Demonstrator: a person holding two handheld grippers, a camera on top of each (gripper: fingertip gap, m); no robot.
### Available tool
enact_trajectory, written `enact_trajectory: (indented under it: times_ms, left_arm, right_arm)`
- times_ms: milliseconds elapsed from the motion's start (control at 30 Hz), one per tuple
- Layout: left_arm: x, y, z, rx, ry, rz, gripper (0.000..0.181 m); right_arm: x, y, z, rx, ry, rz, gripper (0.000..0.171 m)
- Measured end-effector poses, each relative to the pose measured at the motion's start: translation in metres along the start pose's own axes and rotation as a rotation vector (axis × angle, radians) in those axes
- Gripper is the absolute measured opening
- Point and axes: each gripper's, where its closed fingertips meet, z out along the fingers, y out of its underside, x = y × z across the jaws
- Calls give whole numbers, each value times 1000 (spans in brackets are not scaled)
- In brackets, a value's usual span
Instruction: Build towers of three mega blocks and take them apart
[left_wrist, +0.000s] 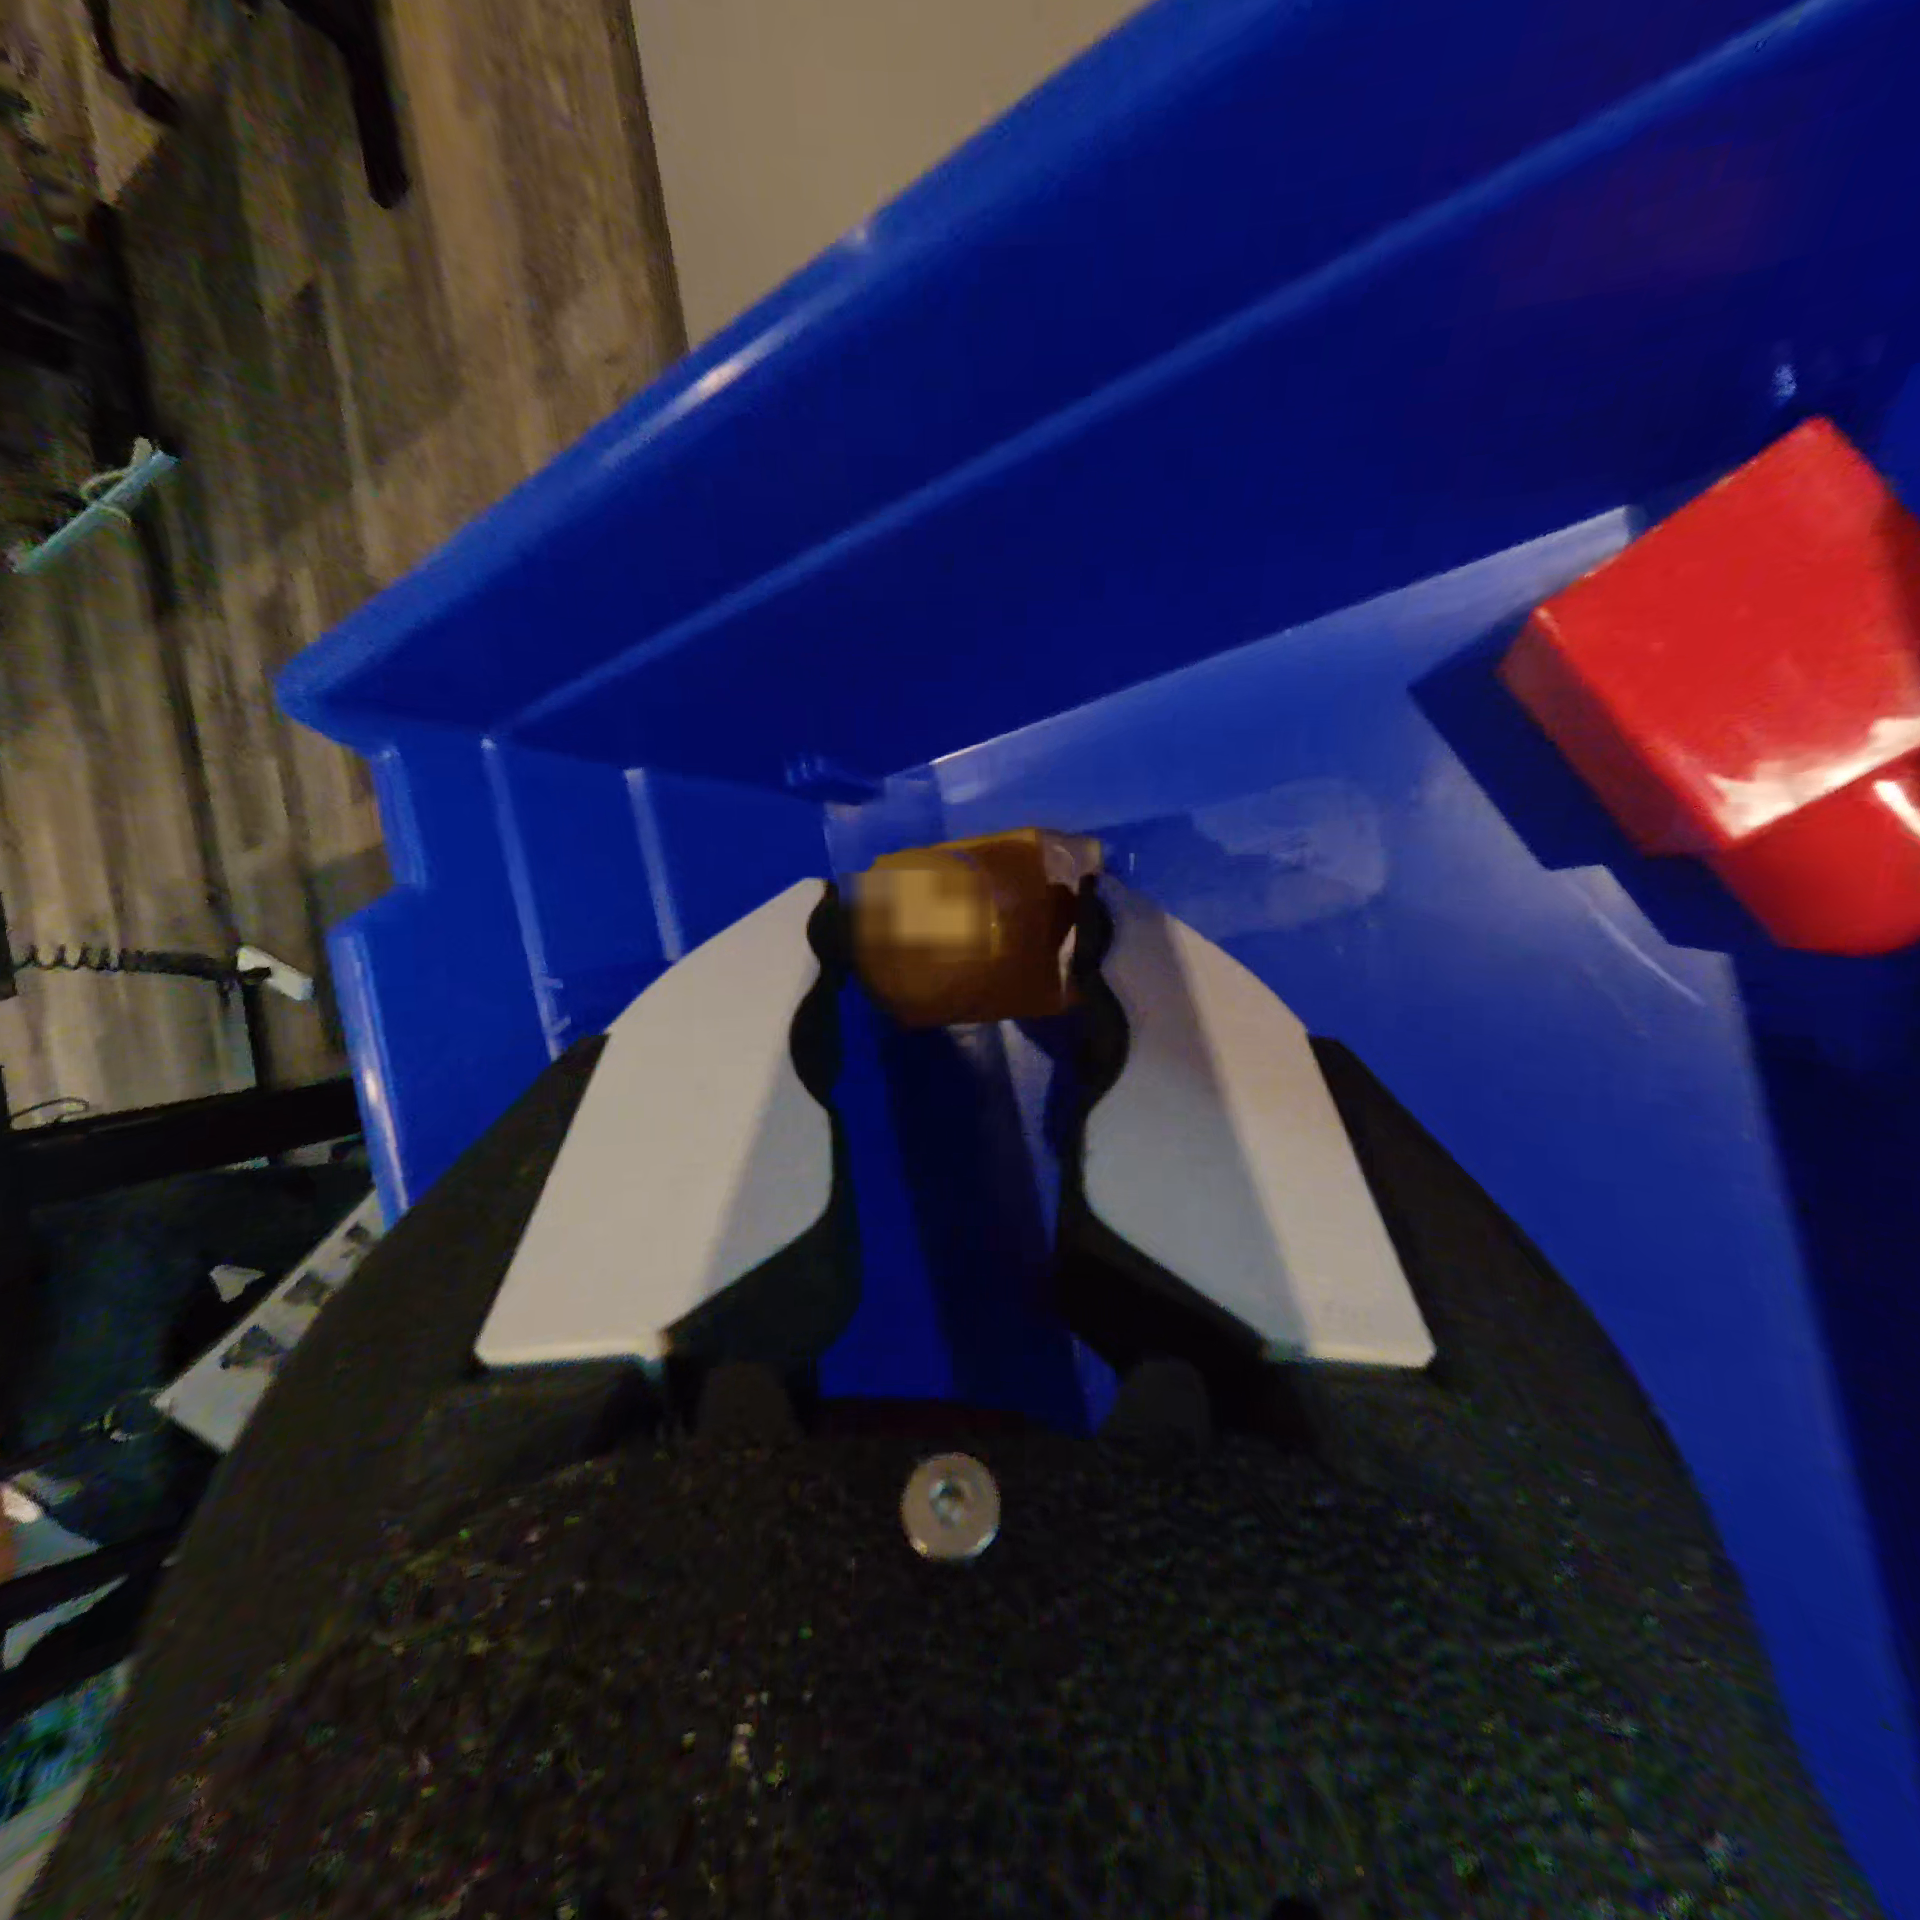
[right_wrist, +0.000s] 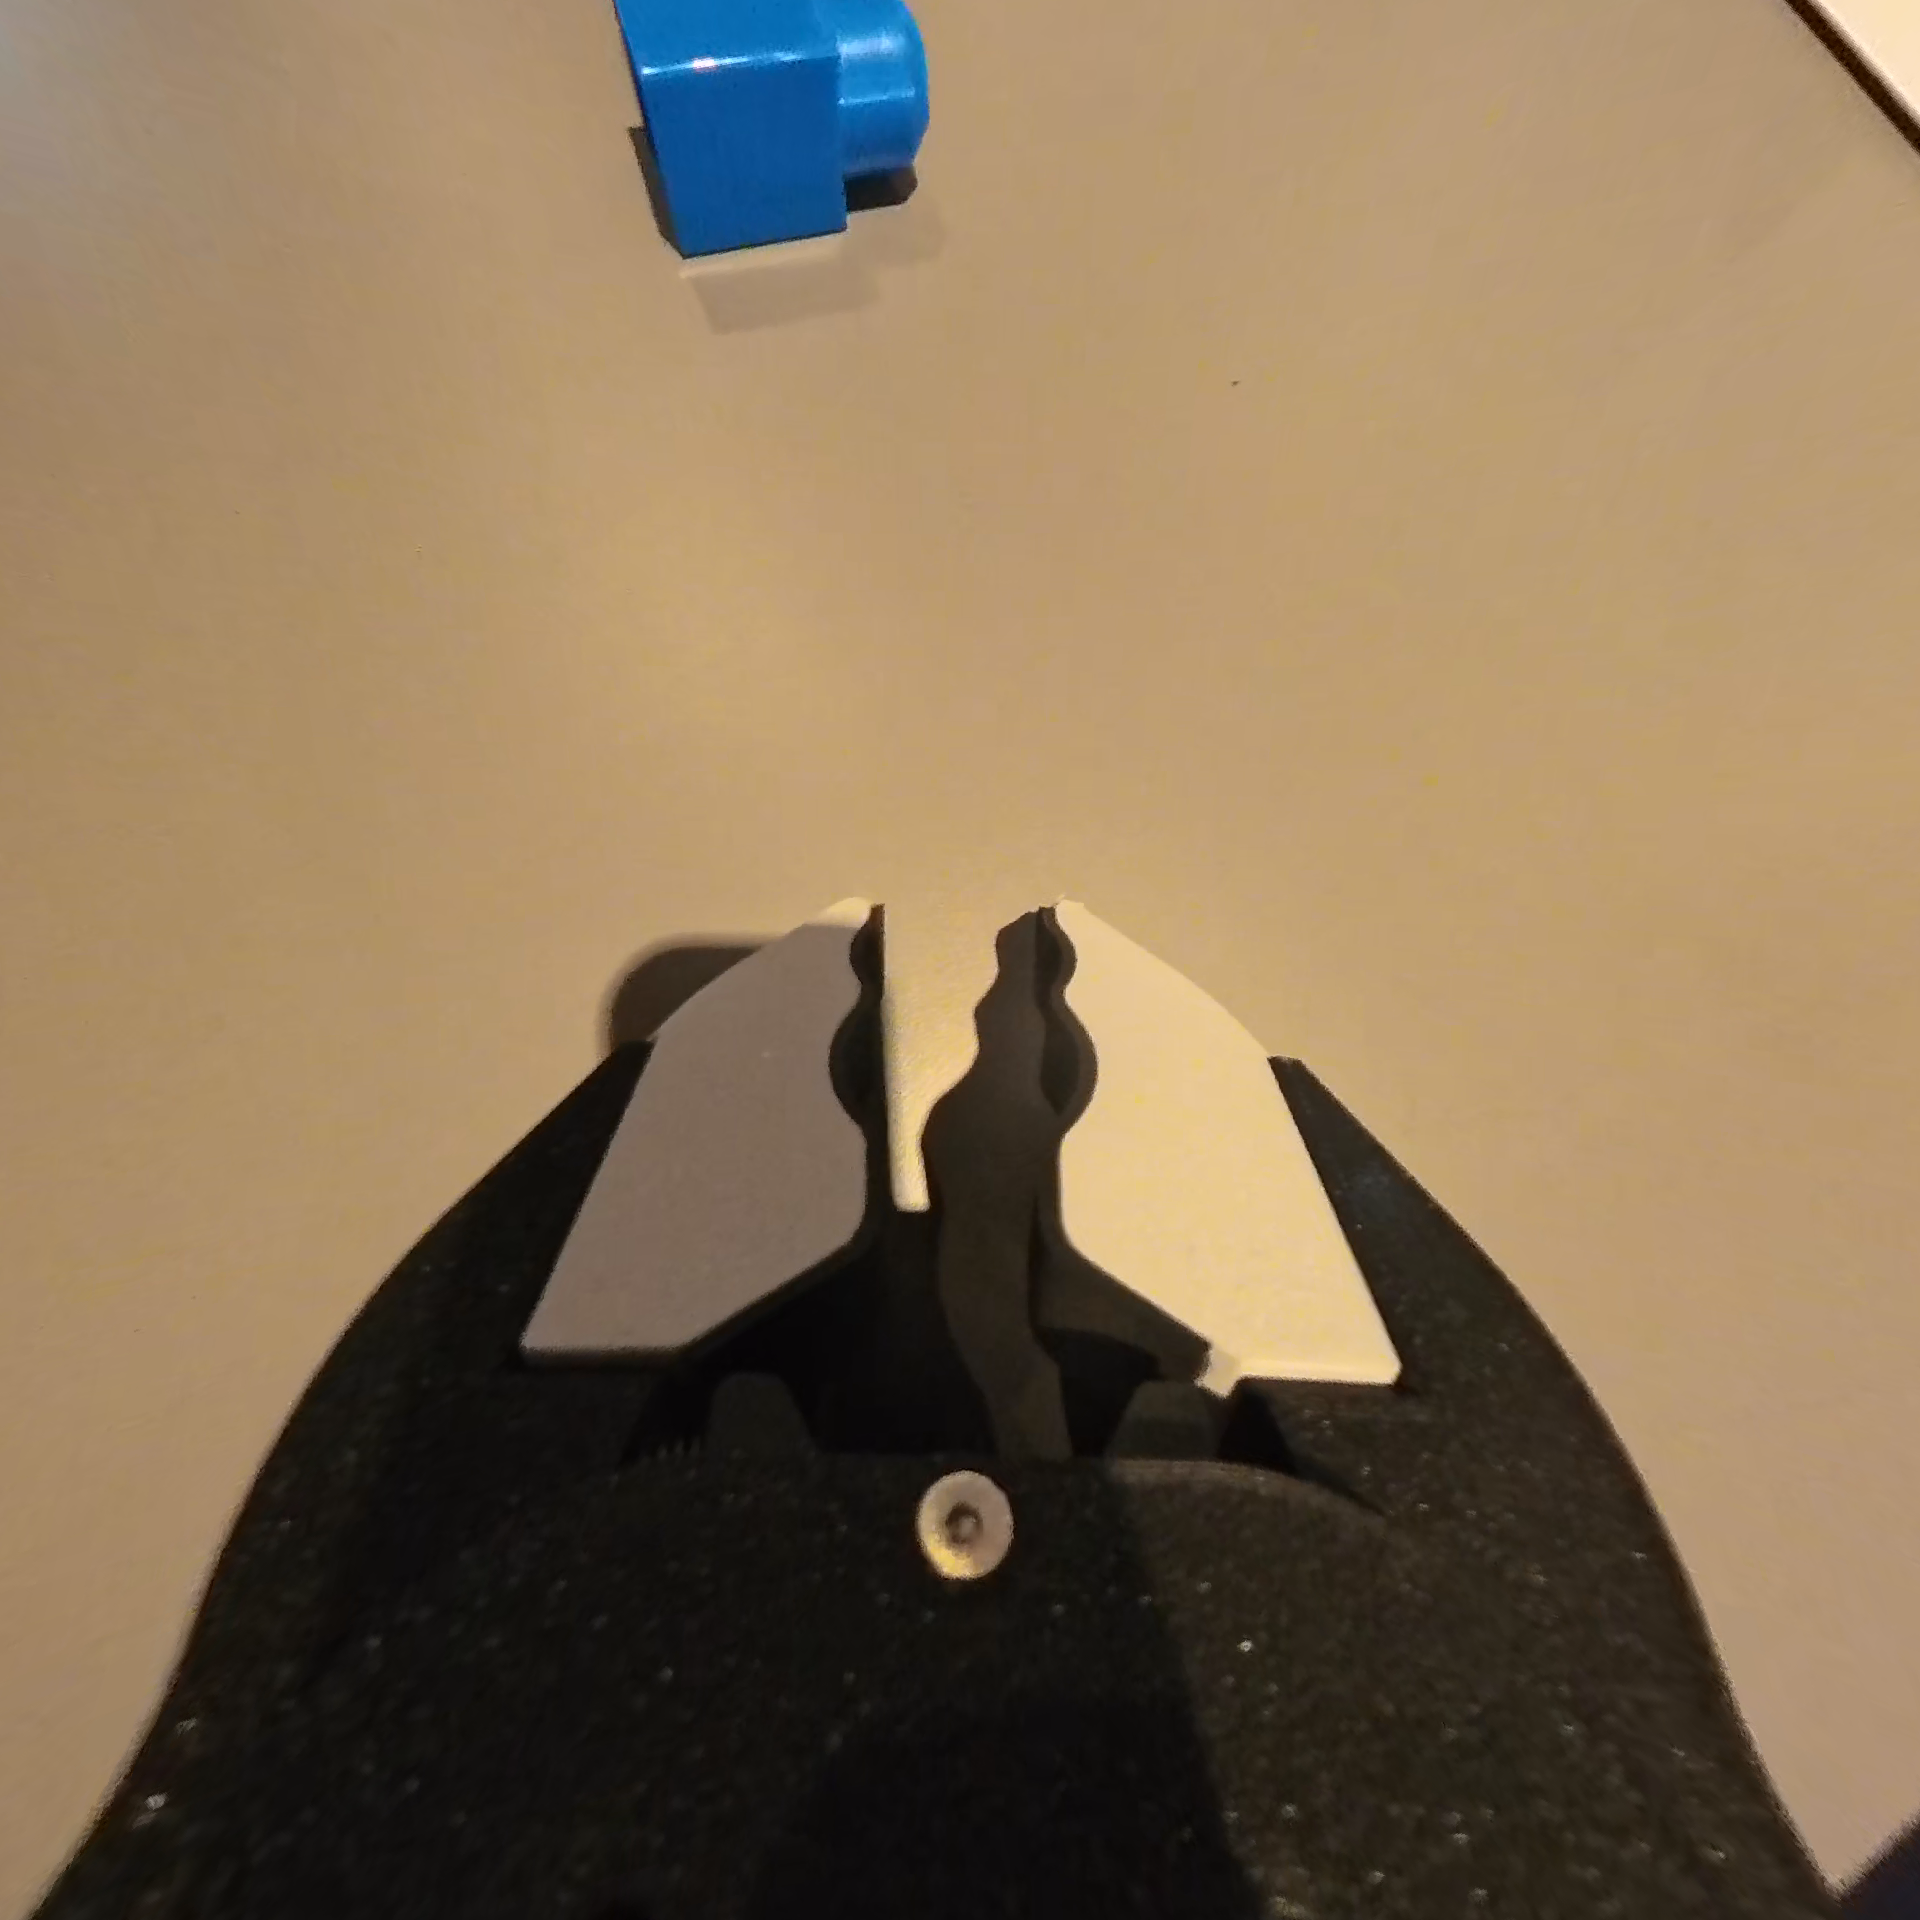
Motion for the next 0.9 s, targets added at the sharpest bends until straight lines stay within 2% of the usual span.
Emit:
enact_trajectory:
  times_ms: [67, 133, 233, 333, 433, 533, 633, 767, 867, 900]
  left_arm:
    - [6, -3, -8, 18, 45, -28, 38]
    - [4, -21, -31, 107, 26, -39, 38]
    - [23, -77, -104, 335, 16, 28, 37]
    - [116, -128, -188, 514, 187, 234, 37]
    - [237, -135, -236, 567, 358, 516, 37]
    - [338, -110, -239, 537, 493, 711, 37]
    - [400, -75, -224, 447, 603, 818, 37]
    - [433, -46, -213, 388, 663, 878, 37]
    - [435, -40, -213, 396, 643, 886, 39]
    - [434, -40, -214, 395, 641, 872, 45]
  right_arm:
    - [-1, 0, 0, 1, -2, -4, 28]
    - [-1, 0, 0, 1, -8, -6, 27]
    - [-2, 0, 0, 0, -16, -10, 27]
    - [-3, 0, 0, -1, -18, -10, 27]
    - [-3, 0, -1, 5, -10, -21, 27]
    - [-4, 0, -2, 13, 3, -33, 27]
    - [-4, 0, -3, 19, 11, -43, 27]
    - [-5, 0, -3, 18, 3, -44, 27]
    - [-5, 0, -2, 13, -10, -37, 27]
    - [-5, 0, -2, 12, -13, -36, 27]
